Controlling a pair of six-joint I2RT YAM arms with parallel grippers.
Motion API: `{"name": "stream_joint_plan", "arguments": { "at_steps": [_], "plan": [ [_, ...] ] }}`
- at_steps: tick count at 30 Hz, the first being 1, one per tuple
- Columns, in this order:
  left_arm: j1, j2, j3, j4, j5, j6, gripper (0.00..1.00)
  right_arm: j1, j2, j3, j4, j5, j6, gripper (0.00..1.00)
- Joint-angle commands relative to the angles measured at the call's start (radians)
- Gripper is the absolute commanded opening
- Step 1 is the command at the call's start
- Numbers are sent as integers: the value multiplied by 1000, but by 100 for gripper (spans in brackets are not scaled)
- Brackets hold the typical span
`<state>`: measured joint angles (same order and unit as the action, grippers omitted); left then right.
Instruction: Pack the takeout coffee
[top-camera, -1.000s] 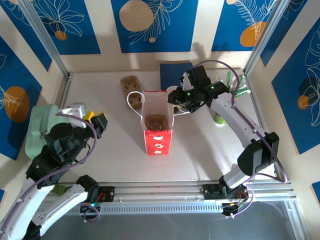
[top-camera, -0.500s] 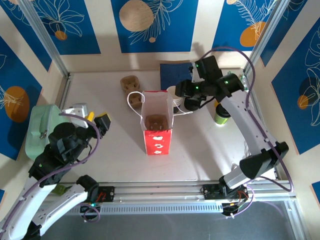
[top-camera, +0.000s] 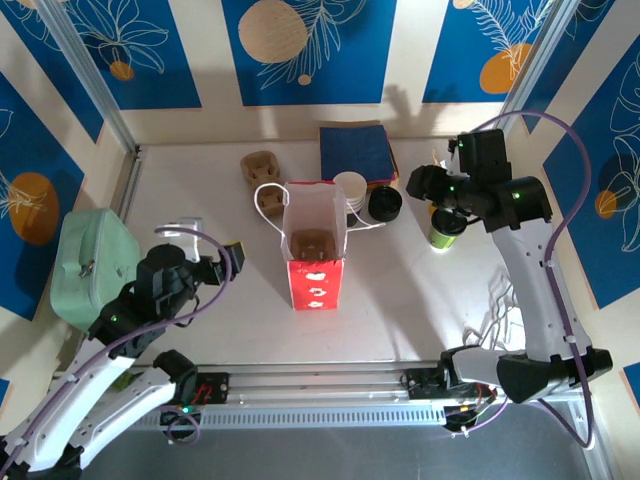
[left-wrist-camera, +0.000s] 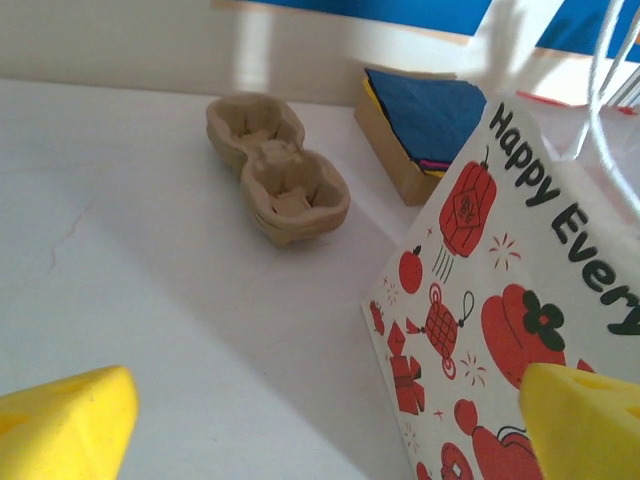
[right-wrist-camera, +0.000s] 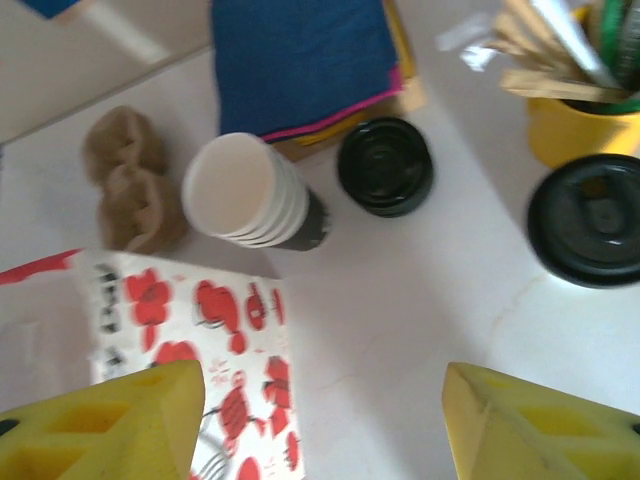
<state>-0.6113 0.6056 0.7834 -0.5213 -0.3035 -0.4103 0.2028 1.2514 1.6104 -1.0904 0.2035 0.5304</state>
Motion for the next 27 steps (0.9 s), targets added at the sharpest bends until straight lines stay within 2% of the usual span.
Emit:
{"name": "stream_joint_plan", "arguments": {
  "at_steps": [1,7,14,16,18,20,27],
  "plan": [
    [-4,0,-41,83,43,32,99,-19,-40,-40,-6,96,-34,64],
    [-4,1,-103,134,79,73,99,-38,-80,-109,17,168,-76,64],
    [-3,15,-195,251,131,91,99,-115,-113,-238,70,144,-34,64],
    [-3,29,-212,288,133,99,99,-146,-109,-260,76,138,-30,66],
    [-3,46,-222,319,133,102,99,-165,-96,-274,73,153,-28,75],
    [-3,66,-231,348,133,106,99,-170,-76,-290,71,159,-42,79],
    [-3,121,-236,399,154,106,99,-198,44,-282,57,102,-95,80]
  ]
}}
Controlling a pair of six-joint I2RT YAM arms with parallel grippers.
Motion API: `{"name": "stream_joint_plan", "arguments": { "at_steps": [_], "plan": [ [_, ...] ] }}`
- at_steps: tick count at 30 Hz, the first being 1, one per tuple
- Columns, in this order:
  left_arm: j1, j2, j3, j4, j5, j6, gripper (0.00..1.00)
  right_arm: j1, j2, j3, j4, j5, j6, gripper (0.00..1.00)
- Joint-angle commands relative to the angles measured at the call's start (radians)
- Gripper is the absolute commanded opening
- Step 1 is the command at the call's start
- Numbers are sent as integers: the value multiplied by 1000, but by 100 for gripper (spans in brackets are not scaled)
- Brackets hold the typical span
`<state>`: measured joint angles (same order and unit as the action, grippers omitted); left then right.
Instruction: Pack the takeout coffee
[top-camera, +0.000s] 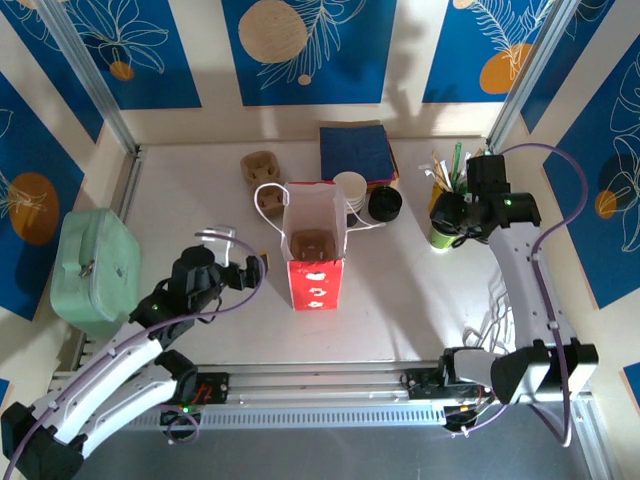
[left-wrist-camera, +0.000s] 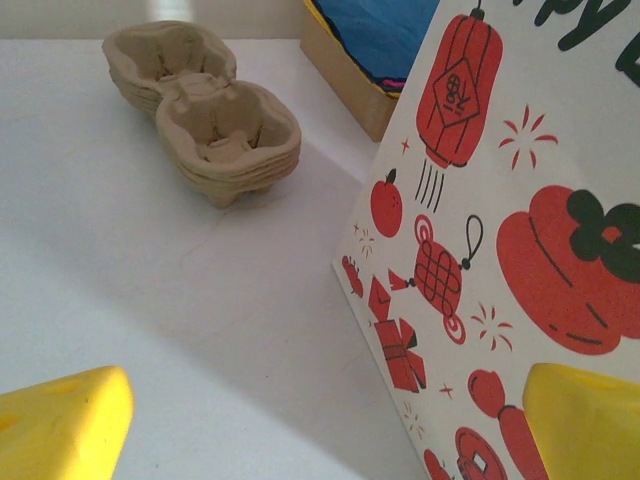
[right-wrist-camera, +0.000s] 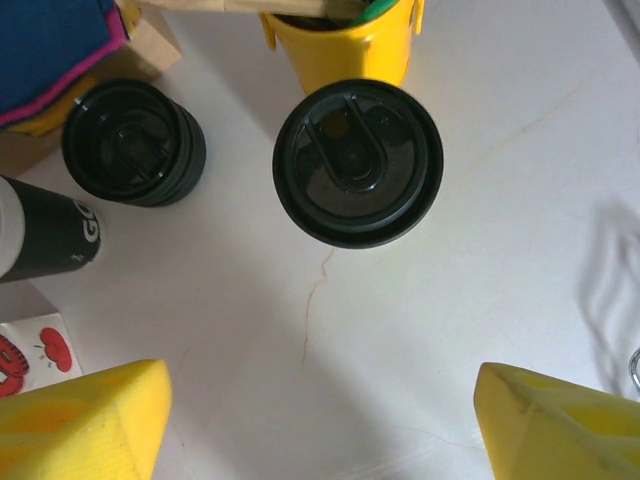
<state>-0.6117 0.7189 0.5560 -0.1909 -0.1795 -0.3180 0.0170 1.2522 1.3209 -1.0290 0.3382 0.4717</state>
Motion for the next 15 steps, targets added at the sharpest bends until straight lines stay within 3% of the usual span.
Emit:
{"name": "stream_joint_plan", "arguments": {
  "at_steps": [1,6,10,12,15],
  "plan": [
    [-3,15,-8,77,35,14,99,-14,69,19,-13,-33,-52,82],
    [-1,35,-8,87,35,21,99,-26,168,78,-53,-22,-109,88],
    [-1,42,-25,131,47,20,99,-57,221,119,-64,-66,-141,90],
    [-2,54,-17,134,50,24,99,-81,242,128,-64,-105,-152,99],
    [1,64,-4,131,55,33,99,-110,273,143,-74,-144,-164,99]
  ]
}}
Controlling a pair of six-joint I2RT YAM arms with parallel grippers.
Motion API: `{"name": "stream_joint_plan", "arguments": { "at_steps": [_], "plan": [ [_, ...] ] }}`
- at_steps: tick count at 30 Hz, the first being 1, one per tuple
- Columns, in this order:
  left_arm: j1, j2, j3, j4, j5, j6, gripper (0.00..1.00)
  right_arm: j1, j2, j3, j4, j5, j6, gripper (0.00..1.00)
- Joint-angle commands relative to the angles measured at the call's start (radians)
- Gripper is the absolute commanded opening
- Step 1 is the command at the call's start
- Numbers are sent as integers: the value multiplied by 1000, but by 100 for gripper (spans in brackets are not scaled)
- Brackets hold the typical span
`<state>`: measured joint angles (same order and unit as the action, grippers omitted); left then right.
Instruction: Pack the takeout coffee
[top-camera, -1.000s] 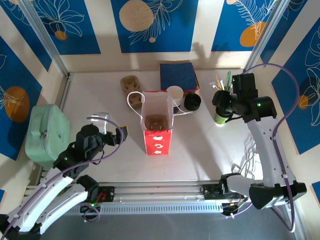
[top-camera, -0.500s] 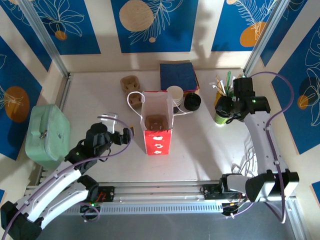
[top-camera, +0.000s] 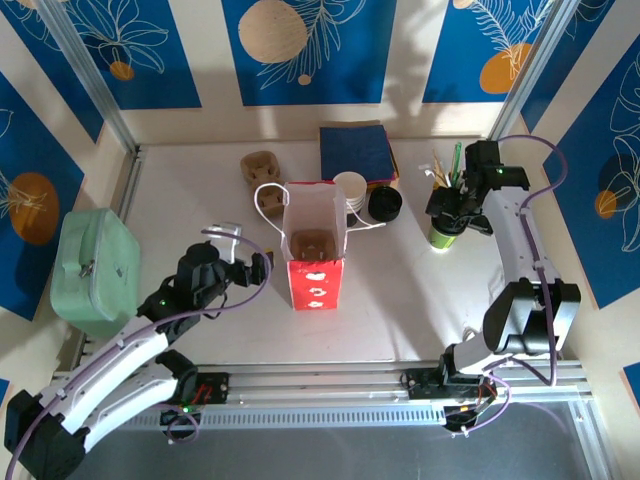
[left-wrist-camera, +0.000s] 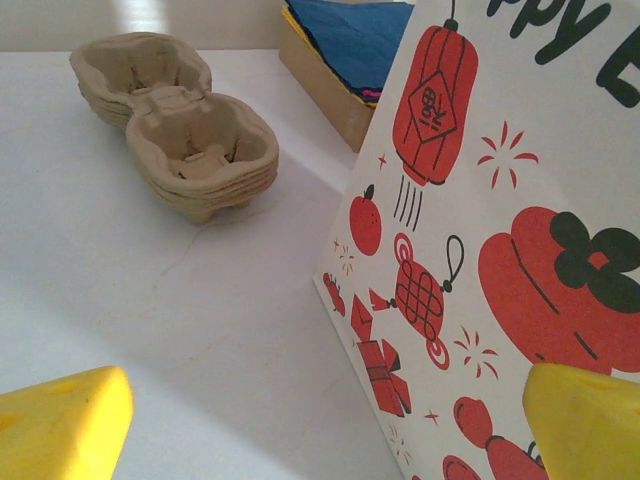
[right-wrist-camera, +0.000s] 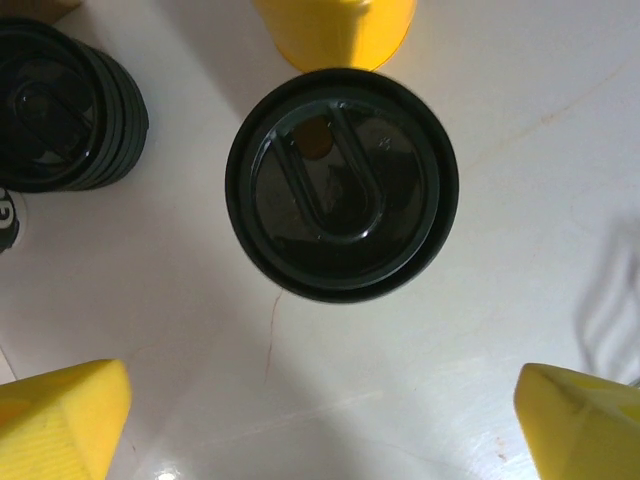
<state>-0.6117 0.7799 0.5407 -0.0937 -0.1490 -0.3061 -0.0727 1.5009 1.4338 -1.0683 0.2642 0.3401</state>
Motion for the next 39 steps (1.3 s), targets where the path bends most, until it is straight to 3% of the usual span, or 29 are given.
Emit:
{"name": "stream_joint_plan", "arguments": {
  "at_steps": [1,9,25,30,39],
  "plan": [
    [1,6,11,36,29,23,99,-22,33,31,-33,-67,-39,99],
    [6,7,-2,52,41,20,99,-35,101,67,-25,-91,-54,100],
    [11,22,17,45,31,15,99,-30,193,115,-59,-14,-78,91],
    [12,22,18,37,30,12,99,-36,209,122,-55,-42,-96,85],
    [13,19,25,27,29,9,99,-38,248,143,-60,-36,-104,84]
  ]
}}
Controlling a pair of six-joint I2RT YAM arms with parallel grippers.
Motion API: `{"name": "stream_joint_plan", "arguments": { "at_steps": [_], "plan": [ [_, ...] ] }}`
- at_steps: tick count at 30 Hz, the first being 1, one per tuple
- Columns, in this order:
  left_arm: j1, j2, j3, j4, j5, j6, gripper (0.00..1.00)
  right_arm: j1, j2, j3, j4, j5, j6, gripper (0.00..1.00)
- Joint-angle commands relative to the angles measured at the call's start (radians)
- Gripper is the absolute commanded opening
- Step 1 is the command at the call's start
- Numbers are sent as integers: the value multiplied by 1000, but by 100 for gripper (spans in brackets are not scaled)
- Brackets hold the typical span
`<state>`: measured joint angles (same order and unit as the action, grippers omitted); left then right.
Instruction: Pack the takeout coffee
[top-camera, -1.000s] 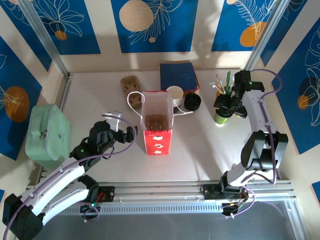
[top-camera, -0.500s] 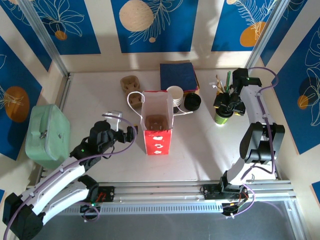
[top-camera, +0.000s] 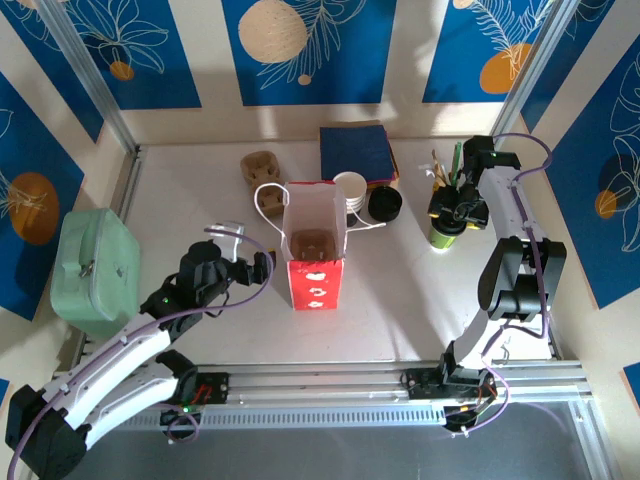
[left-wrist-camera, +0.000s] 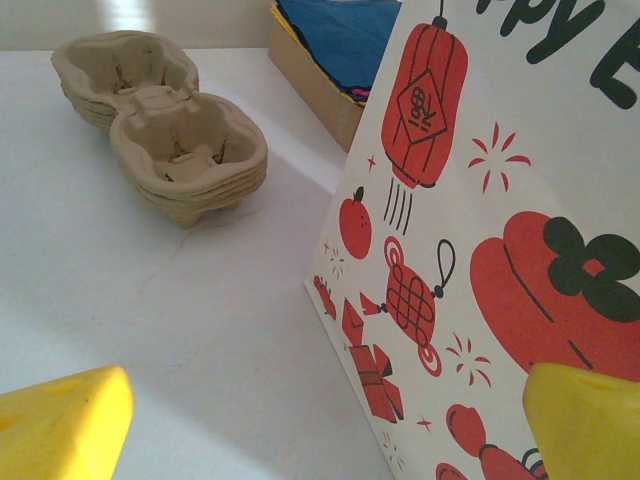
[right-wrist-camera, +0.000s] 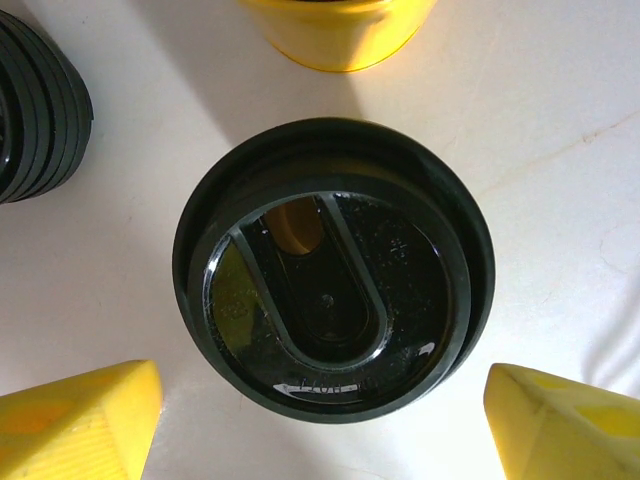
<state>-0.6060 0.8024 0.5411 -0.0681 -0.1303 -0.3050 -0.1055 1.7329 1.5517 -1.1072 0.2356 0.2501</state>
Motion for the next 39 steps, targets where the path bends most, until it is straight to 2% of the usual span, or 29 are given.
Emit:
{"name": "stream_joint_plan", "arguments": {
  "at_steps": [1,23,39],
  "plan": [
    [7,-4,25,1,12,7,99,-5,19,26,-19,-6,-16,84],
    [6,2,28,-2,20,4,99,-5,76,81,-37,25,-19,82],
    [6,11,30,-5,12,0,99,0,136,112,-65,12,-19,76]
  ]
}}
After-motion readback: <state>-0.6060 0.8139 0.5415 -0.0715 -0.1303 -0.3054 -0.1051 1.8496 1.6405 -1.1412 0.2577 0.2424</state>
